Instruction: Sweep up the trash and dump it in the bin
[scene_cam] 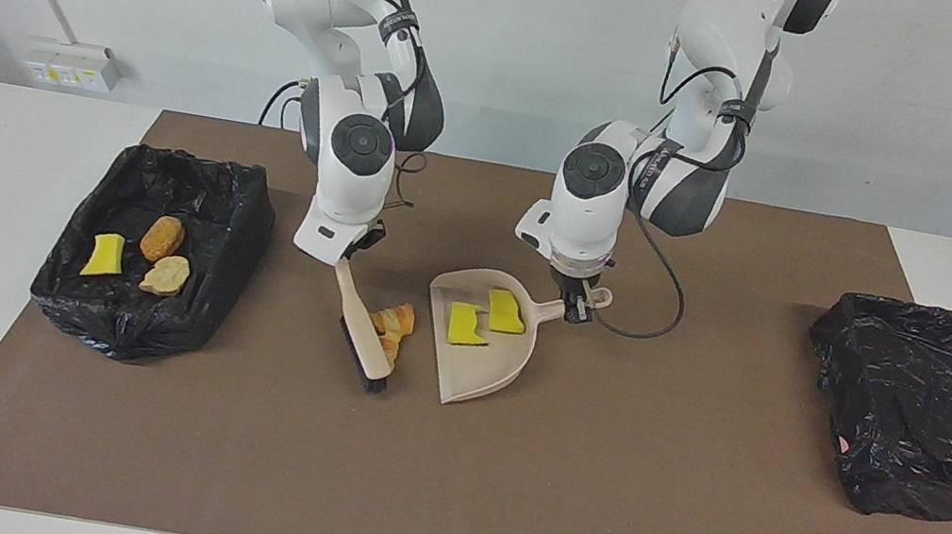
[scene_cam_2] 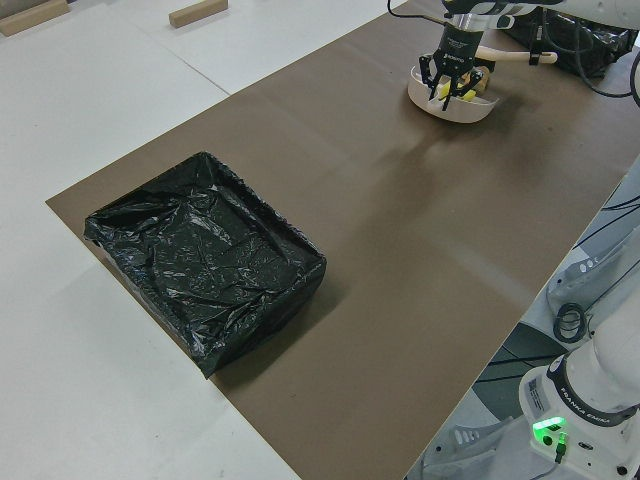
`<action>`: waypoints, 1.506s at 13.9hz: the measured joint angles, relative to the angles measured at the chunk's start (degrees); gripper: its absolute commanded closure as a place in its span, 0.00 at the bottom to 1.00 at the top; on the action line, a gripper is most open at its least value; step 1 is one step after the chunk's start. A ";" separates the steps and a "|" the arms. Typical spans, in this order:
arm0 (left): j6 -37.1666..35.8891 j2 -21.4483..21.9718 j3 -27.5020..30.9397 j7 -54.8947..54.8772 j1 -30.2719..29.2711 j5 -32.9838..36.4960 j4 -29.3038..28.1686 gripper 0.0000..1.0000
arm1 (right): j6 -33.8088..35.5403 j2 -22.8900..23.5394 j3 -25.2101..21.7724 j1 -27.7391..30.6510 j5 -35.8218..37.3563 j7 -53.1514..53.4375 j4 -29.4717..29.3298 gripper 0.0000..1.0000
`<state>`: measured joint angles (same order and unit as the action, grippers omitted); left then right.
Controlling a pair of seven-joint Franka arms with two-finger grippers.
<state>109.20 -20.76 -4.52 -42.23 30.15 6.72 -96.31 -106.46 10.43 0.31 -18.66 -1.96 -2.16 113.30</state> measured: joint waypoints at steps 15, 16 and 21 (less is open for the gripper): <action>17.23 0.52 0.54 -11.91 -1.36 -6.28 -8.26 1.00 | 18.98 -3.41 -0.95 5.01 -22.08 12.64 -12.65 1.00; 17.42 0.52 0.56 -12.30 -1.42 -6.61 -8.36 1.00 | 19.61 -3.50 -1.04 6.49 -17.82 10.77 -13.35 1.00; 17.84 -0.08 0.51 -21.32 -4.68 -14.86 -8.64 1.00 | 13.52 -1.74 -0.99 7.73 -1.04 -1.87 -10.12 1.00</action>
<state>127.04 -20.84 -4.02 -63.55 25.48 -8.14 -104.95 -92.93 8.69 -0.69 -10.93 -3.00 -4.03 103.18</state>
